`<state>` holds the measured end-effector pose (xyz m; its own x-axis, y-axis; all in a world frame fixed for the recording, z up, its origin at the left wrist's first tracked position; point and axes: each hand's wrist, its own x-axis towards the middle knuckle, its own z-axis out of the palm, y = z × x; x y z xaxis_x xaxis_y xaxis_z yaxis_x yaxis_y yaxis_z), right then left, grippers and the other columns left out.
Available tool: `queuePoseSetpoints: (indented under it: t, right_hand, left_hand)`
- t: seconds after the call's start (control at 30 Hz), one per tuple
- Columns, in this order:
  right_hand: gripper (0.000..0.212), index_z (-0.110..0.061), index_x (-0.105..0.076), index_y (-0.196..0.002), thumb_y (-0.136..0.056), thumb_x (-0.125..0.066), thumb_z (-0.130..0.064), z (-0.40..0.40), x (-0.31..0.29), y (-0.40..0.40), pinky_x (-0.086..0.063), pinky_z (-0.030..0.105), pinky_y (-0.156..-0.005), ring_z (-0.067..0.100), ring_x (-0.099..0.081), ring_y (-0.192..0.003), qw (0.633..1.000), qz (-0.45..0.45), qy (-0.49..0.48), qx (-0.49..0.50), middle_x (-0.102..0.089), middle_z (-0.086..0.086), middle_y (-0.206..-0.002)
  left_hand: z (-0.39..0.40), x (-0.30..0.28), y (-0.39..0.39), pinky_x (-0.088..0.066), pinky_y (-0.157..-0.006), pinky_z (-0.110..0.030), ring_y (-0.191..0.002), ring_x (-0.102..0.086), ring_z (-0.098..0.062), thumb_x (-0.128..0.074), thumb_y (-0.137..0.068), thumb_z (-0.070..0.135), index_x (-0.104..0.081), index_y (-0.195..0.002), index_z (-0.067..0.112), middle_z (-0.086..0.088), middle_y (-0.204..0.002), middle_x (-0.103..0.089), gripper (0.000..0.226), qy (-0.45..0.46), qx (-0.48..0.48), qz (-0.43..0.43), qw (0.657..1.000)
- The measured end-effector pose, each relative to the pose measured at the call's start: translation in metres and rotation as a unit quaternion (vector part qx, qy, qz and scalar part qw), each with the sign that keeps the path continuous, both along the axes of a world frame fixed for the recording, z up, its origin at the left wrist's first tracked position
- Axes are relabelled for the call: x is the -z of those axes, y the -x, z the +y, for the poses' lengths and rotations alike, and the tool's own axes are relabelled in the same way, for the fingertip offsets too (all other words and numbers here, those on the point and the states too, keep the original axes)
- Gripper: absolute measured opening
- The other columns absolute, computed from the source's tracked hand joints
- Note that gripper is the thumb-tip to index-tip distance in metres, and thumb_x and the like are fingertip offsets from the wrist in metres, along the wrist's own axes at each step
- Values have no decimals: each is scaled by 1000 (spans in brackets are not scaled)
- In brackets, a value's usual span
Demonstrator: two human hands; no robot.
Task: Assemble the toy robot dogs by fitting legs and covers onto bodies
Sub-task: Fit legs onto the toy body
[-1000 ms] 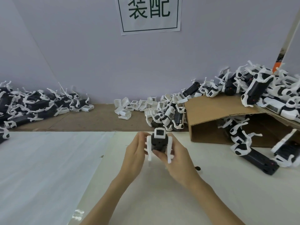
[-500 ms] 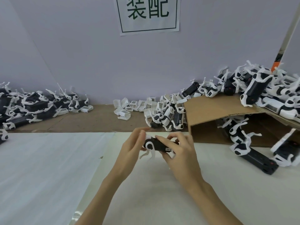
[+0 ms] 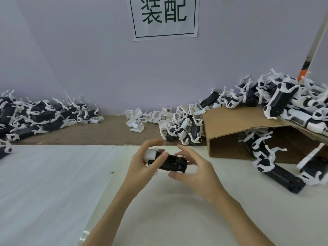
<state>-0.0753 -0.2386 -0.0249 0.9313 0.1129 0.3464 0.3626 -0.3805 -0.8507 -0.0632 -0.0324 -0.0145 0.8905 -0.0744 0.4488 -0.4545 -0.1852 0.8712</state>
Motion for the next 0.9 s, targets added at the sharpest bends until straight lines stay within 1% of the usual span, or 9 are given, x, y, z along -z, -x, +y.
queuePoseSetpoints:
  t: [0.07, 0.17, 0.3, 0.47, 0.6, 0.67, 0.73, 0.83, 0.9]
  right_hand:
    - [89, -39, -51, -147, -69, -93, -46, 9, 2, 4, -40, 14, -102, 0, -57, -120, 997, -68, 32, 9, -66, -21, -125]
    - [86, -35, -48, -148, -74, -81, -62, 26, 5, 11, -32, 11, -105, -10, -44, -122, 974, -200, 105, 16, -57, -24, -130]
    - [90, -27, -38, -154, -81, -74, -65, 42, 9, 14, -25, 14, -113, 0, -42, -128, 952, -253, 171, -10, -53, -13, -140]
    - [86, -41, -36, -153, -81, -69, -72, 43, 13, 14, -28, 4, -105, -6, -44, -125, 976, -169, 135, -1, -54, -25, -136]
    - [80, -48, -44, -145, -74, -74, -71, 45, 8, 8, -38, 3, -95, -10, -56, -116, 1000, -14, 3, -11, -62, -31, -123]
    - [67, -44, -53, -137, -77, -73, -65, 52, 5, 0, -48, 18, -101, 0, -65, -112, 996, 64, -44, -51, -72, -18, -118]
    - [51, -29, -63, -131, -92, -56, -61, 63, 1, -16, -55, 38, -101, 17, -72, -106, 979, 148, -114, -86, -76, -3, -115]
    - [50, -16, -73, -120, -108, -38, -50, 85, -6, -57, -57, 35, -85, 22, -75, -92, 954, 212, -202, -72, -77, 4, -113]
    - [38, -15, -74, -118, -111, -44, -37, 104, -8, -93, -56, 30, -85, 19, -73, -104, 970, 181, -152, -58, -75, 0, -117]
  left_hand:
    - [-9, -1, 2, -54, -66, -37, -108, -75, -20, -63, -98, 54, -69, -123, 28, 2, -116, -78, 37, 132, -33, 51, 989]
    - [-9, -4, 1, -49, -76, -41, -89, -71, -27, -53, -101, 64, -74, -90, 11, -12, -89, -75, 58, 345, -84, 127, 926]
    - [7, -10, 1, -51, -80, -41, -69, -63, -32, -44, -106, 58, -56, -58, 6, -17, -69, -61, 71, 479, -71, 125, 866]
    - [20, -16, -5, -52, -76, -38, -72, -66, -31, -37, -105, 66, -63, -69, 5, -19, -73, -63, 76, 405, -43, 126, 905]
    - [12, -6, -10, -46, -61, -33, -66, -66, -20, -49, -103, 64, -66, -81, 13, -4, -82, -77, 58, 174, -165, 96, 966]
    - [13, 2, -16, -48, -62, -34, -69, -66, -20, -53, -108, 47, -67, -79, 12, -1, -74, -74, 48, 144, -252, 90, 953]
    - [23, 8, -23, -50, -66, -34, -71, -66, -26, -50, -110, 36, -66, -72, 5, -8, -71, -71, 51, 200, -288, 124, 928]
    - [42, 12, -34, -48, -61, -34, -66, -61, -29, -49, -107, 30, -63, -71, 4, -13, -73, -65, 47, 327, -305, 173, 877]
    - [50, 14, -40, -47, -58, -34, -61, -61, -27, -49, -107, 31, -62, -70, 7, -13, -75, -65, 46, 379, -321, 178, 850]
